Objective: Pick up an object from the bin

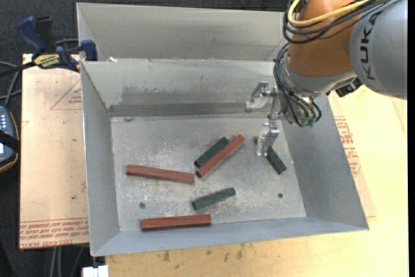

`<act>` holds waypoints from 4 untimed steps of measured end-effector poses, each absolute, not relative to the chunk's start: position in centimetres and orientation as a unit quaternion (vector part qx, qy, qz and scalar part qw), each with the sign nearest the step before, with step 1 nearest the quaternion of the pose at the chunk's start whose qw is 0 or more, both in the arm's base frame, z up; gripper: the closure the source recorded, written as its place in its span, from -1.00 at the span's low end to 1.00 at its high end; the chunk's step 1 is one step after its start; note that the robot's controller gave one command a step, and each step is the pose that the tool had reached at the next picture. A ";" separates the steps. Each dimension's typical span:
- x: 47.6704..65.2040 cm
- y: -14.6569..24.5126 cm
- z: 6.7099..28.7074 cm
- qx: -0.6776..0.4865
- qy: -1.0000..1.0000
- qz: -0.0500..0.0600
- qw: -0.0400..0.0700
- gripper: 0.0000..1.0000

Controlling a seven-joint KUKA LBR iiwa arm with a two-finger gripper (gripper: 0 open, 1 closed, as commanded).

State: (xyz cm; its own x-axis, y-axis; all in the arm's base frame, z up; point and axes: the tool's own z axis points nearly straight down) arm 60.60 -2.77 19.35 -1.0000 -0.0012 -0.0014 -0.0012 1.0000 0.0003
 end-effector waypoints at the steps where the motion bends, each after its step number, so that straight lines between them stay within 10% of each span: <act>1: 60.6 -2.8 19.4 -0.001 1.000 0.000 0.001 -1.00; 3: 60.5 -5.4 18.8 -0.088 0.996 0.001 0.000 -1.00; 4: 62.1 -2.9 13.9 -0.102 0.995 -0.001 0.005 -1.00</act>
Offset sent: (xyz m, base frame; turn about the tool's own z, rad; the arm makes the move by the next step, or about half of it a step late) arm -0.0082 0.0515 -0.1235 -0.1836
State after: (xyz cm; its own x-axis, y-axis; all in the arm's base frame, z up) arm 62.08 -2.91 13.95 -0.9793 -0.2022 -0.0096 -0.2022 0.9793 -0.0028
